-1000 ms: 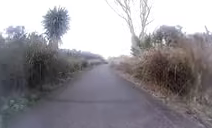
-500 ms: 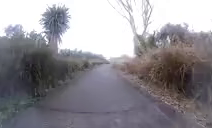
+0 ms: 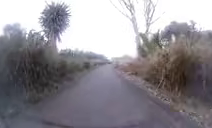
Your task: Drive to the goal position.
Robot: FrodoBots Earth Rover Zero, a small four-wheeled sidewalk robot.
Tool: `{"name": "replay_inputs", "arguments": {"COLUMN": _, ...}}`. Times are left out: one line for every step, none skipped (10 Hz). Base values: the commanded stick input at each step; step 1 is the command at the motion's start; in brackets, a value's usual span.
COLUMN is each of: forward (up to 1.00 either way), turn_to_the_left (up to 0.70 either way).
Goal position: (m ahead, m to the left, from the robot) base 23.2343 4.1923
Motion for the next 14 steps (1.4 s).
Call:
{"name": "replay_inputs", "arguments": {"forward": 0.70, "turn_to_the_left": -0.23}}
{"name": "replay_inputs", "arguments": {"forward": 0.70, "turn_to_the_left": -0.16}}
{"name": "replay_inputs", "arguments": {"forward": 0.70, "turn_to_the_left": 0.00}}
{"name": "replay_inputs", "arguments": {"forward": 0.70, "turn_to_the_left": 0.00}}
{"name": "replay_inputs", "arguments": {"forward": 0.70, "turn_to_the_left": 0.00}}
{"name": "replay_inputs", "arguments": {"forward": 0.70, "turn_to_the_left": 0.00}}
{"name": "replay_inputs", "arguments": {"forward": 0.70, "turn_to_the_left": 0.00}}
{"name": "replay_inputs", "arguments": {"forward": 0.70, "turn_to_the_left": 0.00}}
{"name": "replay_inputs", "arguments": {"forward": 0.70, "turn_to_the_left": 0.00}}
{"name": "replay_inputs", "arguments": {"forward": 0.70, "turn_to_the_left": 0.00}}
{"name": "replay_inputs", "arguments": {"forward": 0.70, "turn_to_the_left": 0.00}}
{"name": "replay_inputs", "arguments": {"forward": 0.70, "turn_to_the_left": 0.00}}
{"name": "replay_inputs", "arguments": {"forward": 0.70, "turn_to_the_left": 0.00}}
{"name": "replay_inputs", "arguments": {"forward": 0.70, "turn_to_the_left": 0.00}}
